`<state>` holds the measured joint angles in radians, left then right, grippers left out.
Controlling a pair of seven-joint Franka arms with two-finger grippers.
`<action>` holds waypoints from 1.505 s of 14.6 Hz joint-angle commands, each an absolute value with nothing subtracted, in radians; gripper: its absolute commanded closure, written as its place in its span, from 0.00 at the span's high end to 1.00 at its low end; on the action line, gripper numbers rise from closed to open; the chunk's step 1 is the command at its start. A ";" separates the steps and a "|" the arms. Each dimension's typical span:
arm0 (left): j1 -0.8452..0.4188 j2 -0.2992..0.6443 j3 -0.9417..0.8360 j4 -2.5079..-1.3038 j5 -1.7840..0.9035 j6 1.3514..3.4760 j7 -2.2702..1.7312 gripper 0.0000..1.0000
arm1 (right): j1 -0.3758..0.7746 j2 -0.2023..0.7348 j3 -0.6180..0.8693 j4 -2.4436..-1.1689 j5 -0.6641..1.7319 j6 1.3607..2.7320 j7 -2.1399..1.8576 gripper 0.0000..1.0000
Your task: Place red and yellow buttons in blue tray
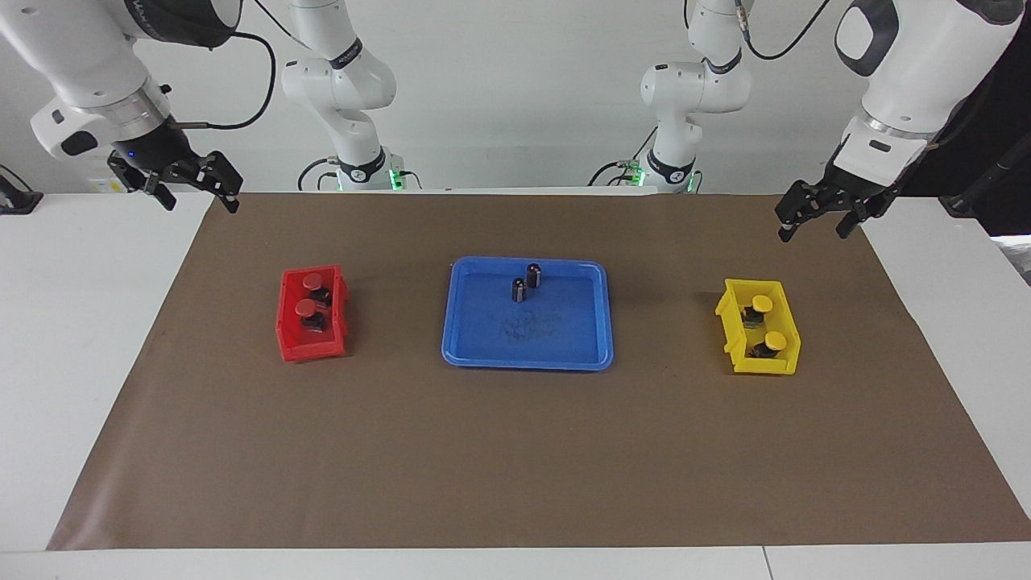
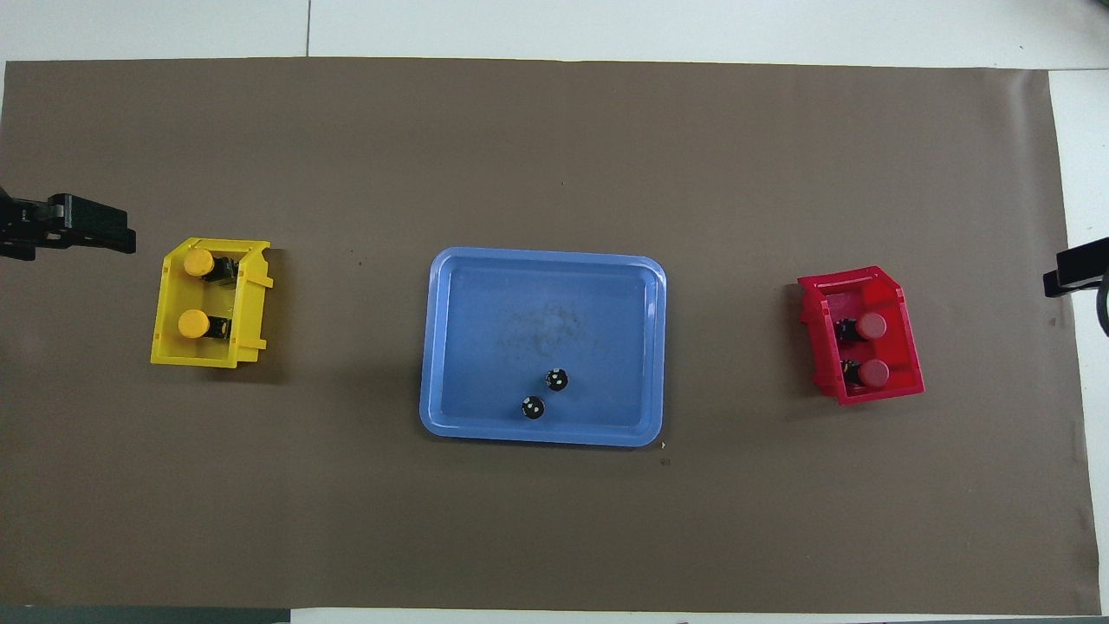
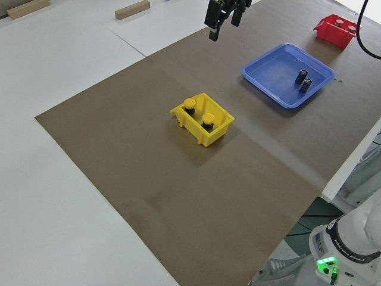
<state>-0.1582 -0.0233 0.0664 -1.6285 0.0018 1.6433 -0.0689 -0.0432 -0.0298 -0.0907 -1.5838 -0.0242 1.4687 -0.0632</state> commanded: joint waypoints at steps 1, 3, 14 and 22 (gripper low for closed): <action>-0.147 -0.041 0.063 -1.640 -0.012 1.631 -0.054 1.00 | -0.046 -0.054 -0.074 -1.615 -0.011 1.482 -0.064 1.00; -0.147 -0.041 0.063 -1.640 -0.012 1.631 -0.054 1.00 | -0.046 -0.048 -0.072 -1.606 -0.015 1.502 -0.107 1.00; -0.147 -0.041 0.063 -1.640 -0.012 1.631 -0.054 1.00 | -0.043 -0.043 -0.015 -1.716 -0.005 1.686 -0.115 0.84; -0.147 -0.041 0.063 -1.640 -0.012 1.631 -0.054 1.00 | -0.043 0.000 -0.009 -2.043 0.017 2.051 -0.142 0.72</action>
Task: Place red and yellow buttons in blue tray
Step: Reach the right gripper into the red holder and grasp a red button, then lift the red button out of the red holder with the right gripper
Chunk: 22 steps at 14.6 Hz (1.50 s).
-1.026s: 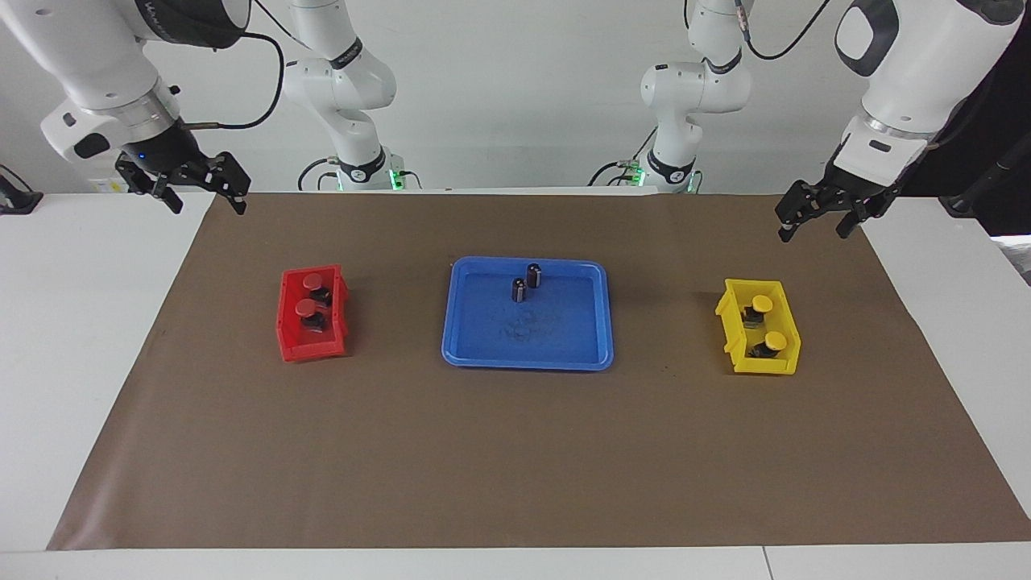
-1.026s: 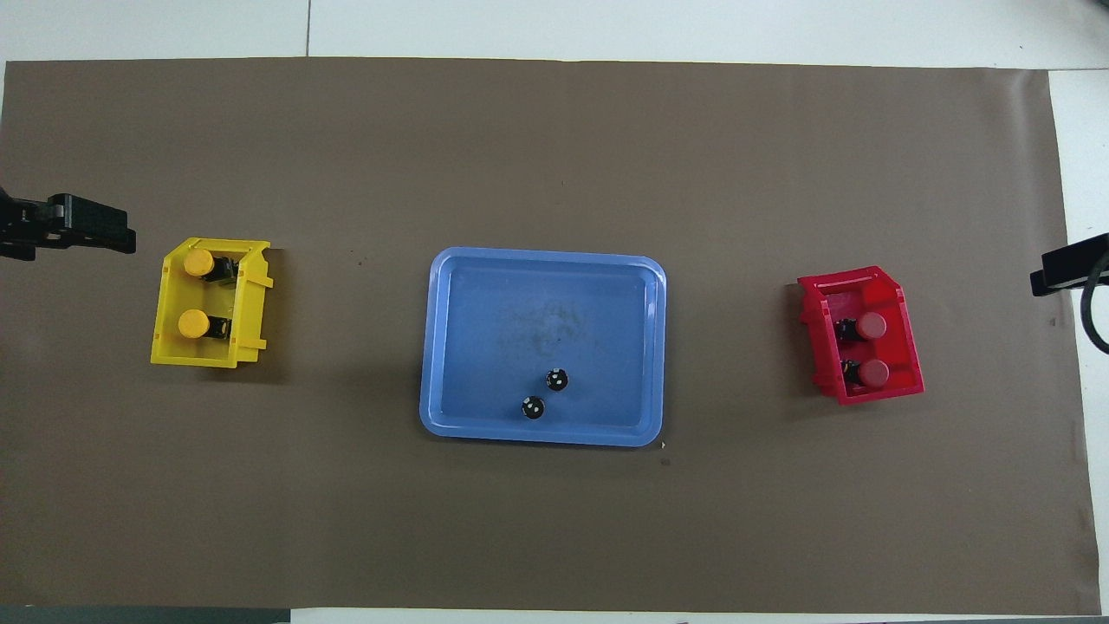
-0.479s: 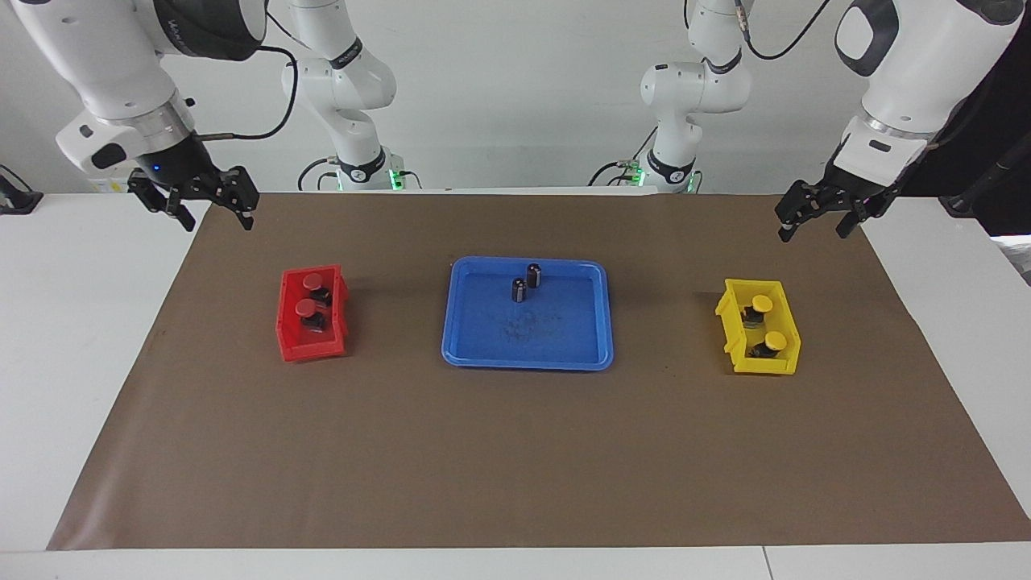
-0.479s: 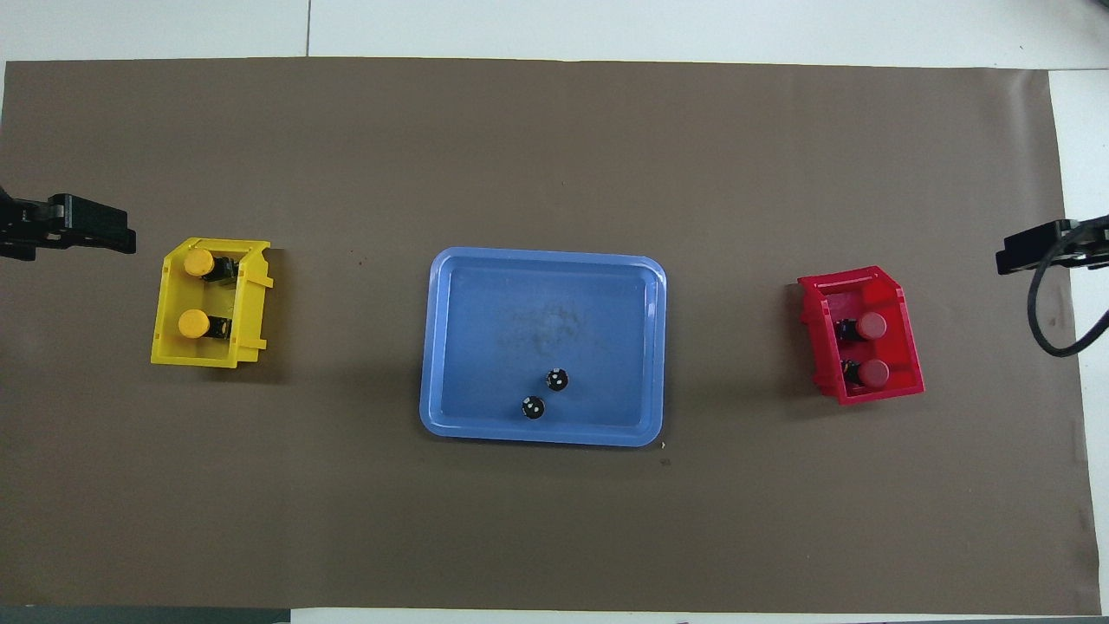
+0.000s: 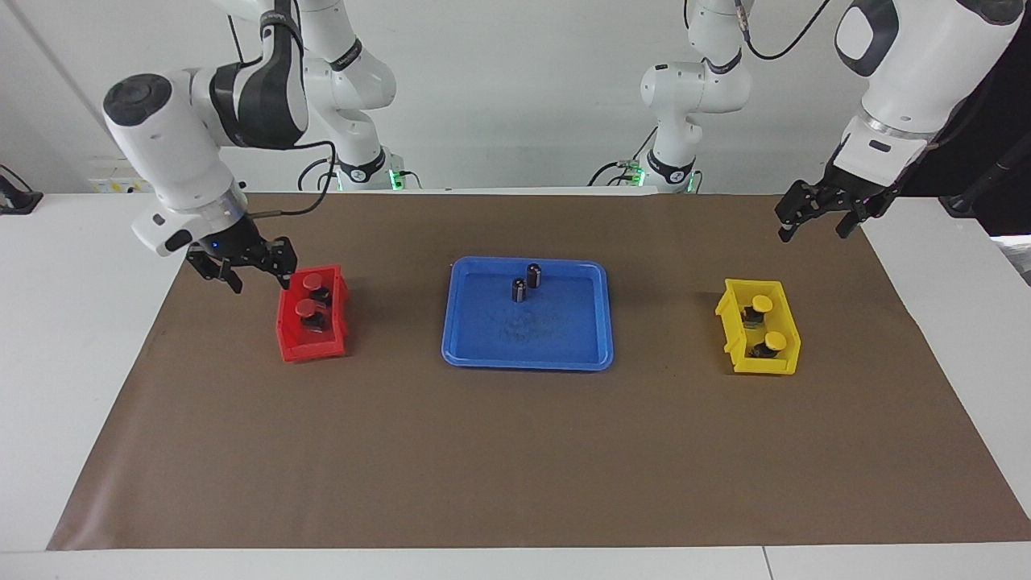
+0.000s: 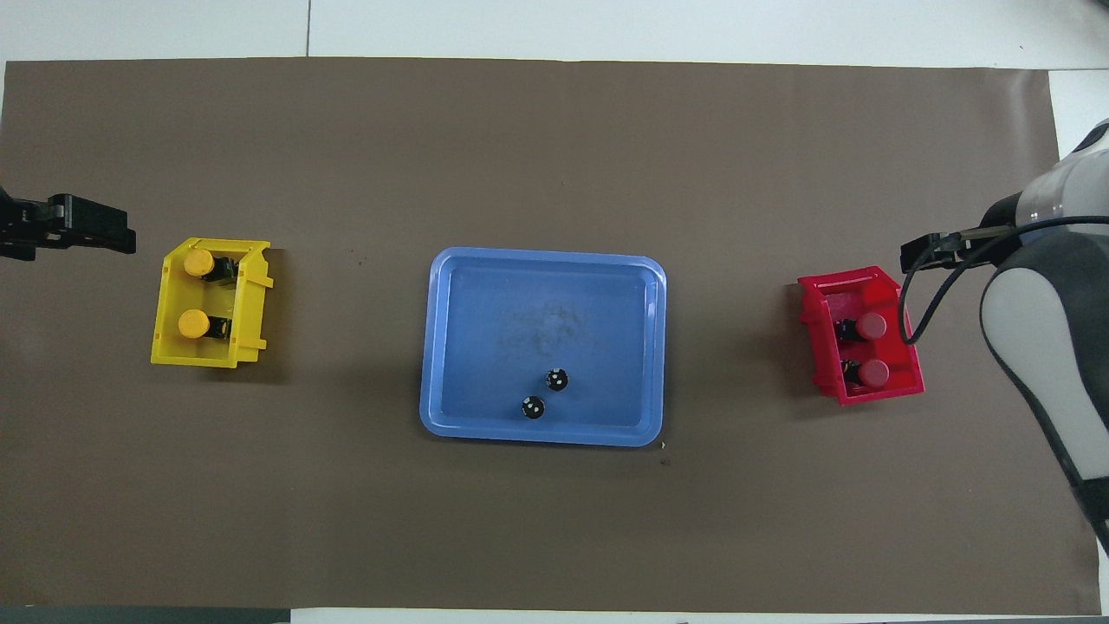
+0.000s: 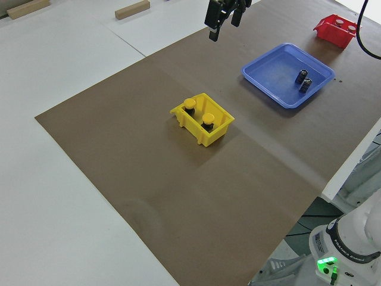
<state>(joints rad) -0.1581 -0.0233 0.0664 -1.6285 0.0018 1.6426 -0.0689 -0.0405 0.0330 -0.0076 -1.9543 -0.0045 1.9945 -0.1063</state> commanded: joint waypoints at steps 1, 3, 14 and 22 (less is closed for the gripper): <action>-0.147 -0.041 0.063 -1.640 -0.012 1.631 -0.054 1.00 | -0.041 0.002 -0.009 -2.063 0.017 2.065 -0.156 0.67; -0.147 -0.041 0.063 -1.640 -0.012 1.631 -0.054 1.00 | -0.020 0.002 -0.009 -2.132 0.017 2.147 -0.156 0.62; -0.147 -0.041 0.063 -1.640 -0.012 1.631 -0.054 1.00 | -0.017 -0.003 -0.009 -2.276 0.018 2.304 -0.230 0.60; -0.147 -0.041 0.063 -1.640 -0.012 1.631 -0.054 1.00 | -0.034 -0.017 -0.011 -2.309 0.018 2.312 -0.281 0.58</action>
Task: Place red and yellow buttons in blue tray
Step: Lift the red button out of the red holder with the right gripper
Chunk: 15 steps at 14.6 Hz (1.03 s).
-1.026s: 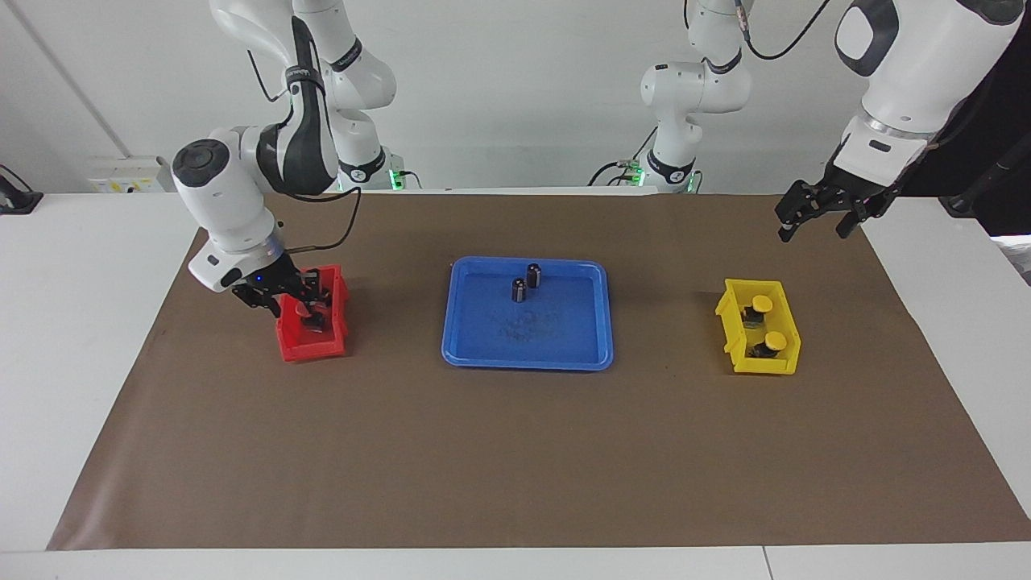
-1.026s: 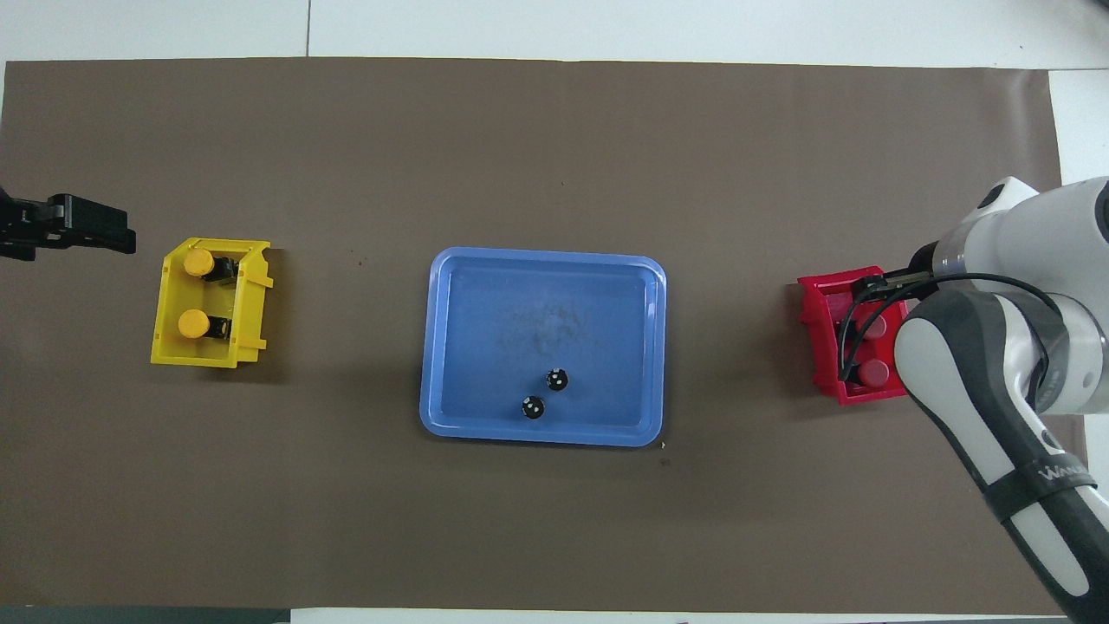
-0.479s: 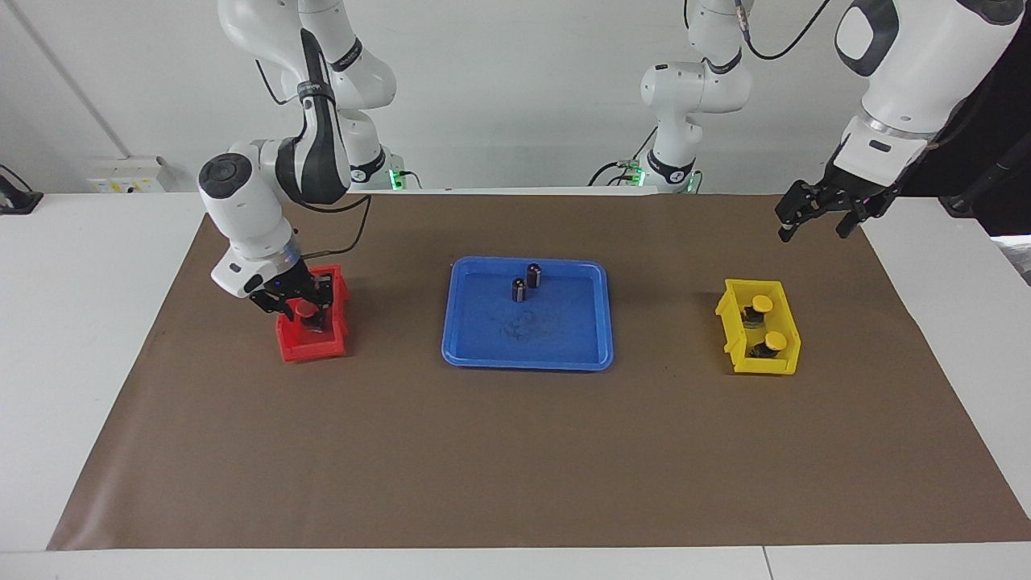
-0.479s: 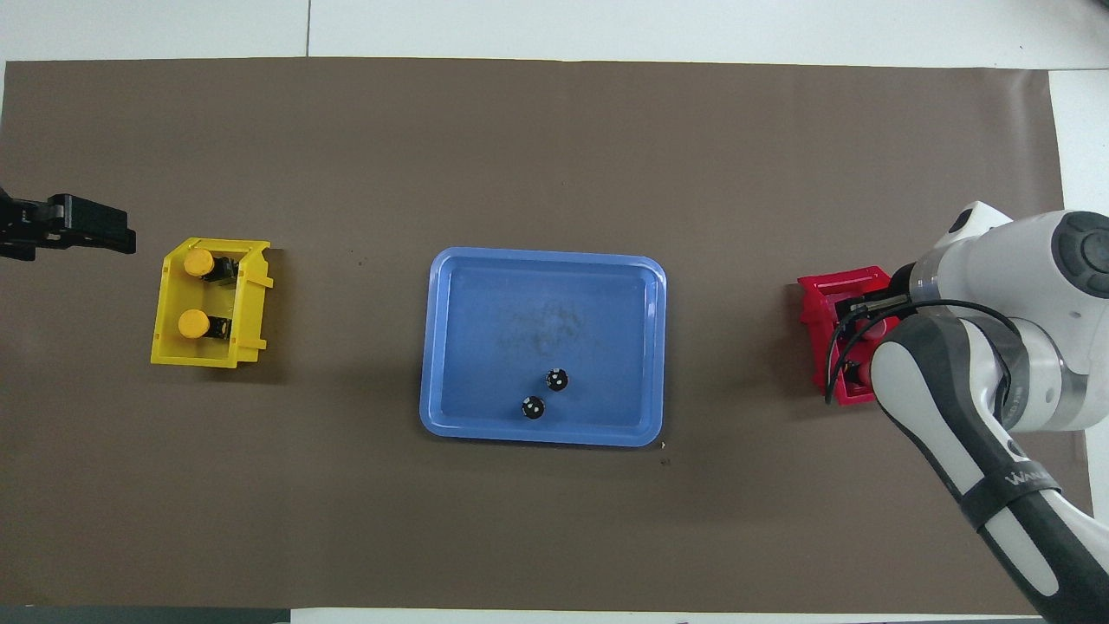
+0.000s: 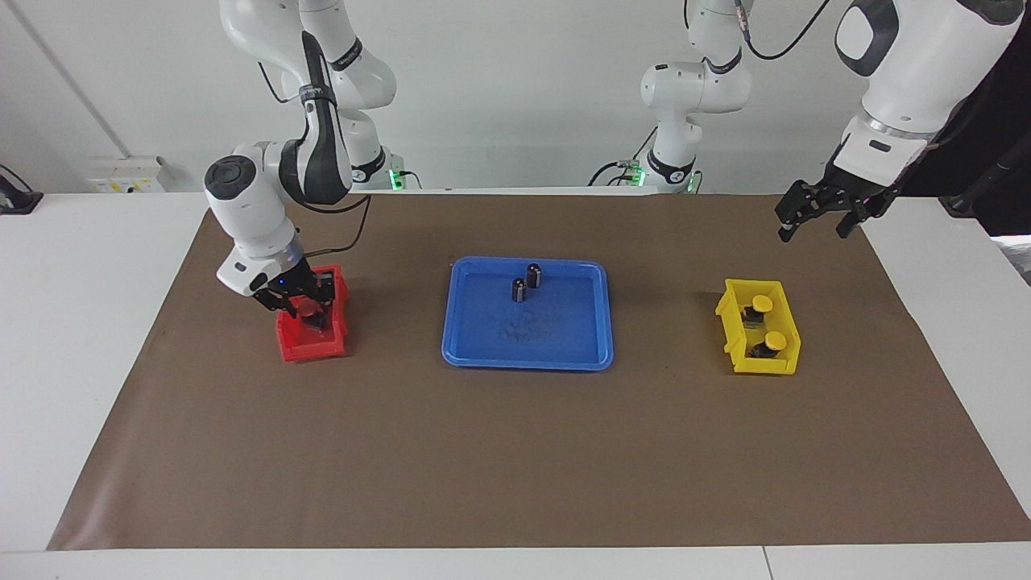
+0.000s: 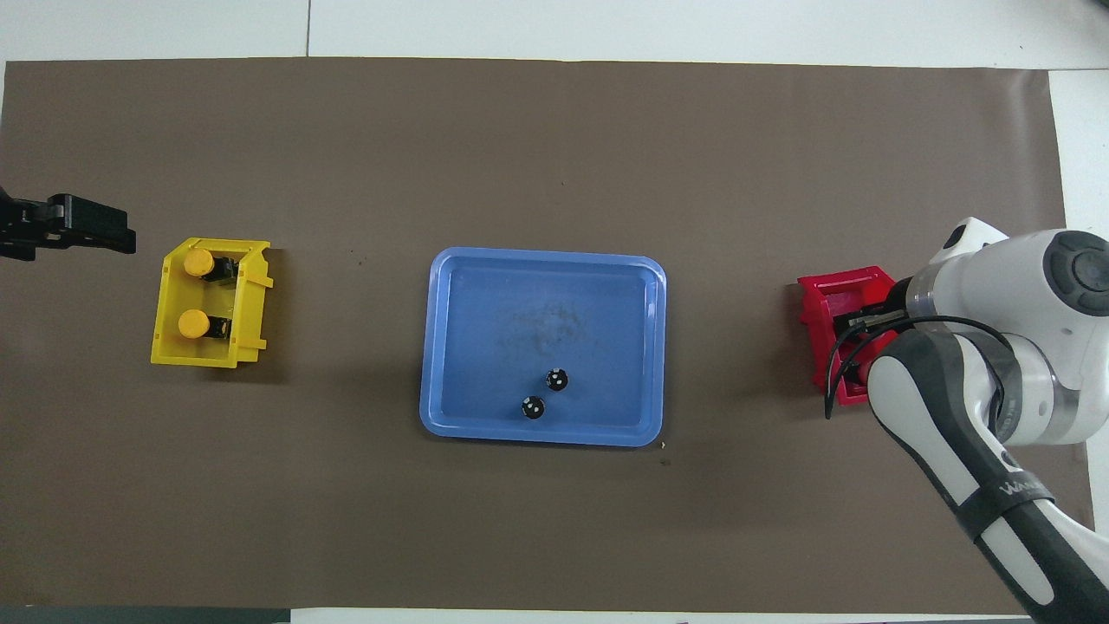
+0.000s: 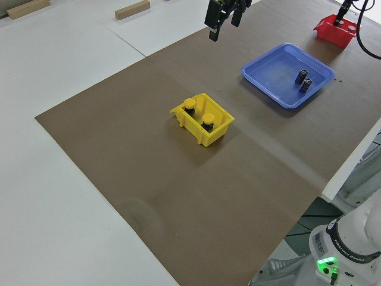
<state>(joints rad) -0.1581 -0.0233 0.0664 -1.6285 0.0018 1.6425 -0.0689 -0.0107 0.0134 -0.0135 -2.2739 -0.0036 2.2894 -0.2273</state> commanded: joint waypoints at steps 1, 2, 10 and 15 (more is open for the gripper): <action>-0.147 -0.041 0.063 -1.640 -0.012 1.631 -0.054 1.00 | -0.034 -0.017 -0.011 -2.309 0.018 2.312 -0.281 0.54; -0.147 -0.041 0.063 -1.640 -0.012 1.631 -0.054 1.00 | -0.034 -0.017 -0.011 -2.309 0.018 2.310 -0.279 0.51; -0.147 -0.041 0.063 -1.640 -0.012 1.631 -0.054 1.00 | -0.020 0.049 -0.009 -2.073 0.015 2.110 -0.276 0.17; -0.147 -0.041 0.063 -1.640 -0.012 1.631 -0.052 1.00 | 0.102 0.231 -0.002 -1.529 0.017 1.697 -0.144 0.17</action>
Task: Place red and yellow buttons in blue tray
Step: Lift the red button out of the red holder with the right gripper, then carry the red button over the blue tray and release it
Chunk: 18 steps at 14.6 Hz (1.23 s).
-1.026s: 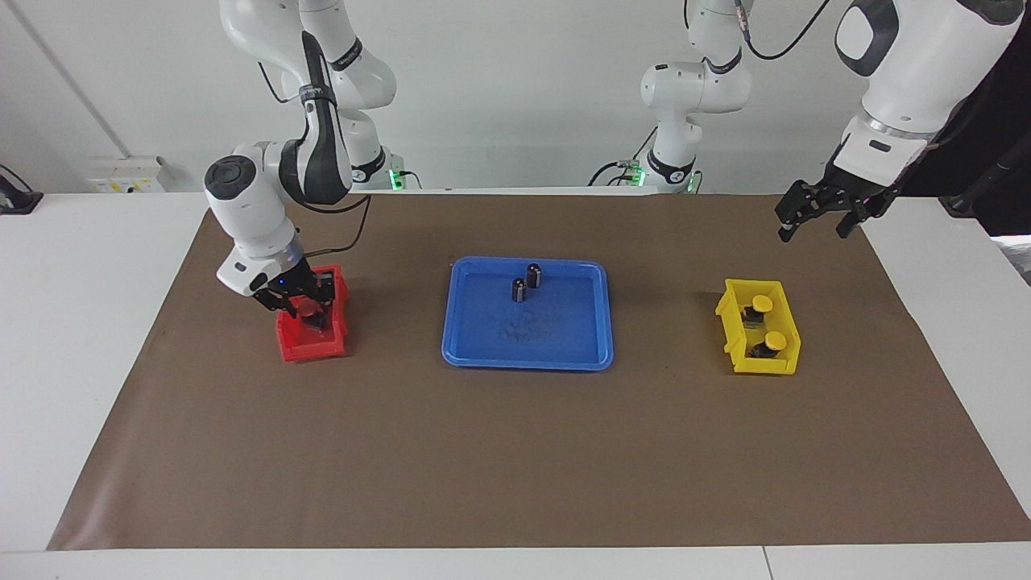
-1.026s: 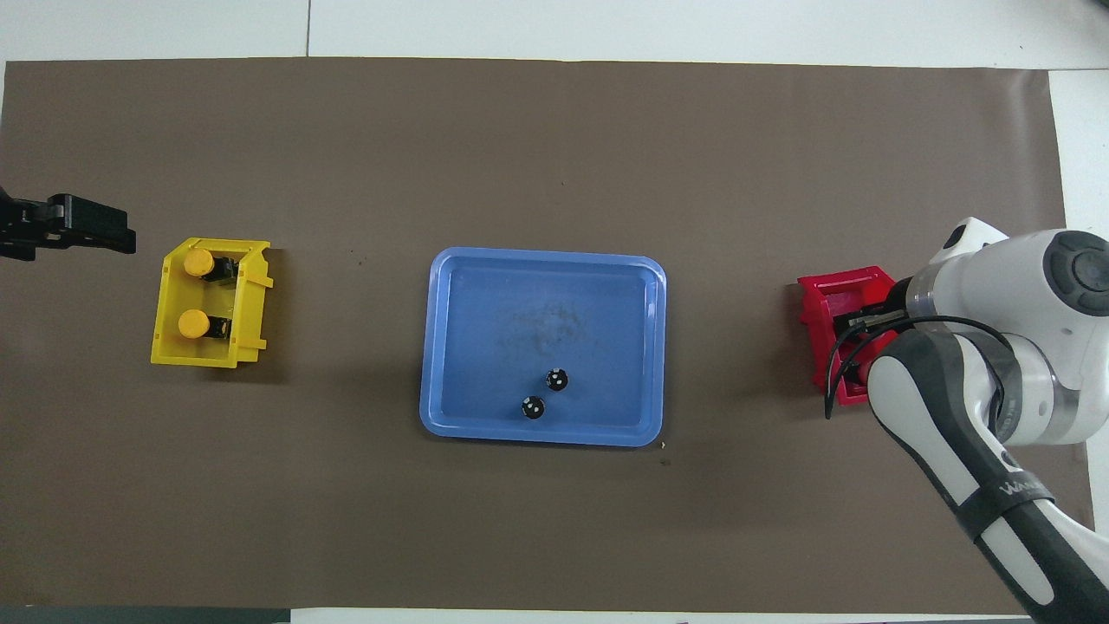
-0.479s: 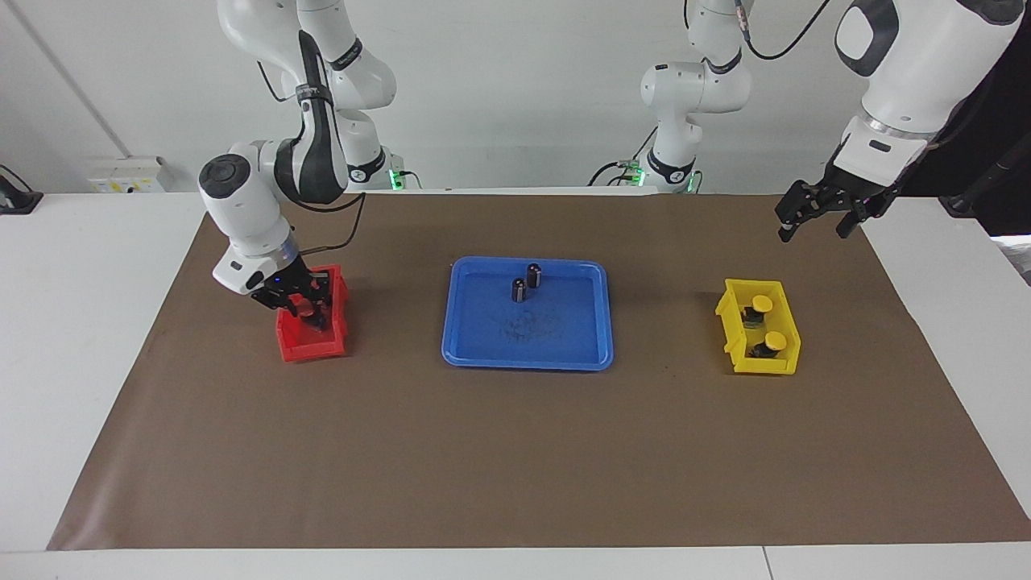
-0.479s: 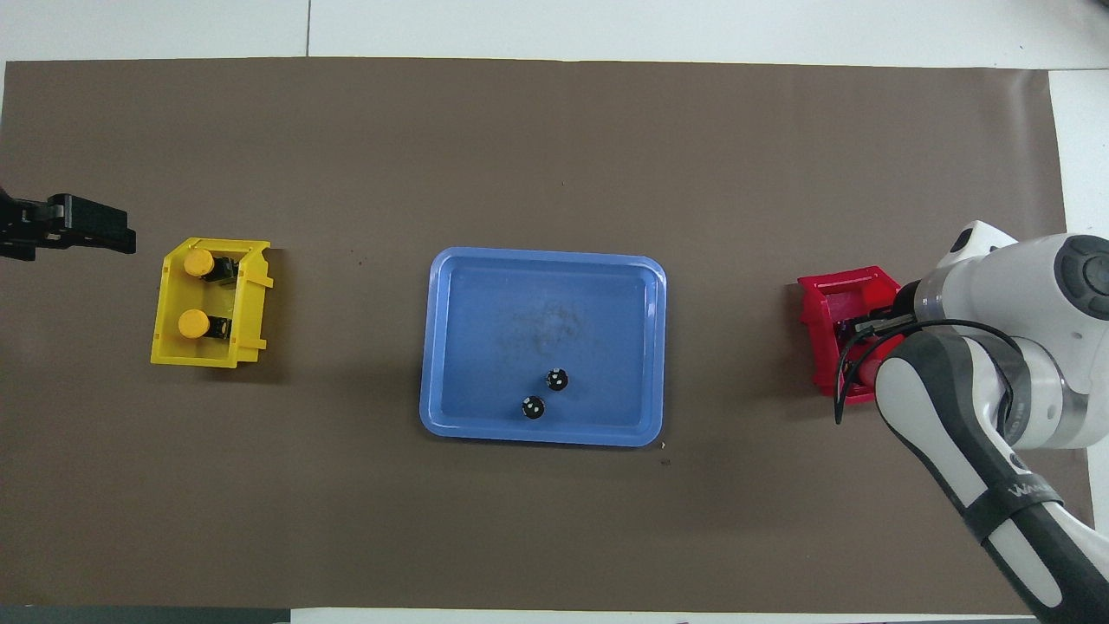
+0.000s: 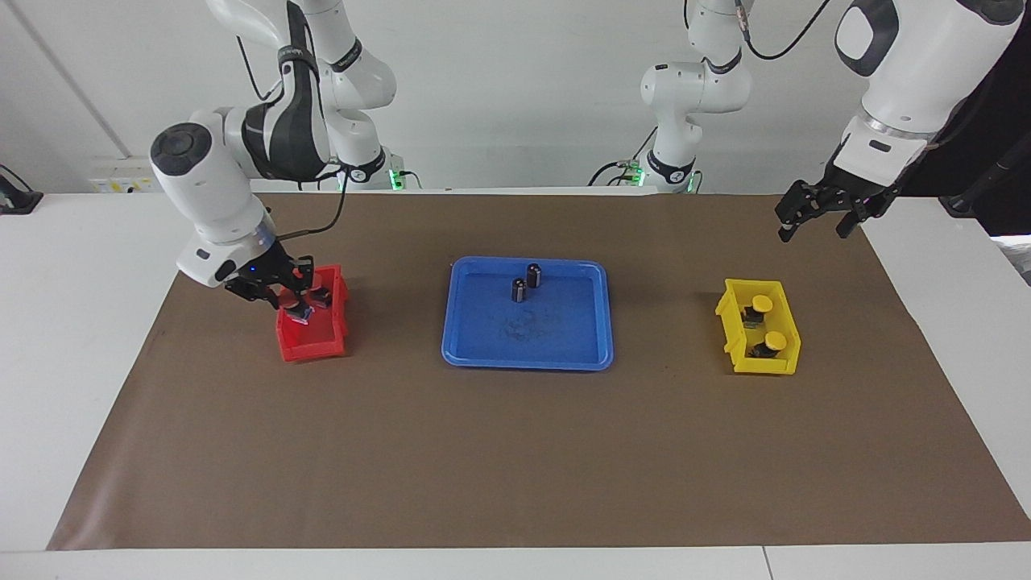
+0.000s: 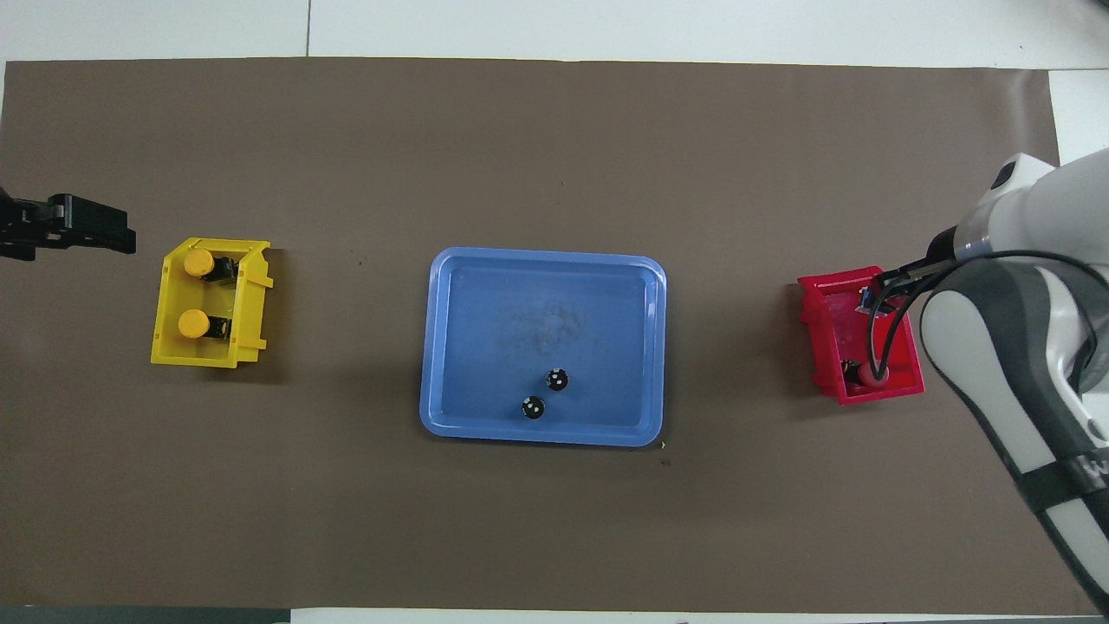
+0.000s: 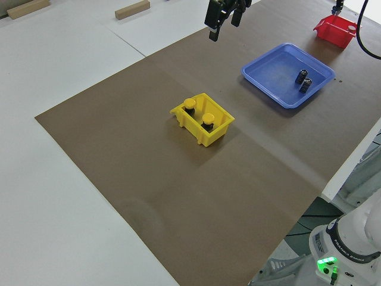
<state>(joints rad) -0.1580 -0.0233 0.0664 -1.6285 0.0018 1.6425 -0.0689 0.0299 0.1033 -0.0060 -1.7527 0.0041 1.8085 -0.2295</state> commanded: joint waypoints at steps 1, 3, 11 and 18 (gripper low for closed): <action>-0.147 -0.041 0.063 -1.640 -0.012 1.631 -0.054 1.00 | 0.157 0.250 0.000 -1.496 0.017 1.697 -0.033 0.17; -0.147 -0.041 0.063 -1.640 -0.012 1.631 -0.054 1.00 | 0.274 0.259 0.000 -1.496 0.024 1.768 0.178 0.17; -0.147 -0.041 0.063 -1.640 -0.012 1.631 -0.054 1.00 | 0.581 0.463 -0.002 -1.503 0.021 2.048 0.620 0.19; -0.147 -0.041 0.063 -1.643 -0.012 1.615 -0.054 1.00 | 0.592 0.457 -0.002 -1.608 0.008 2.074 0.624 0.22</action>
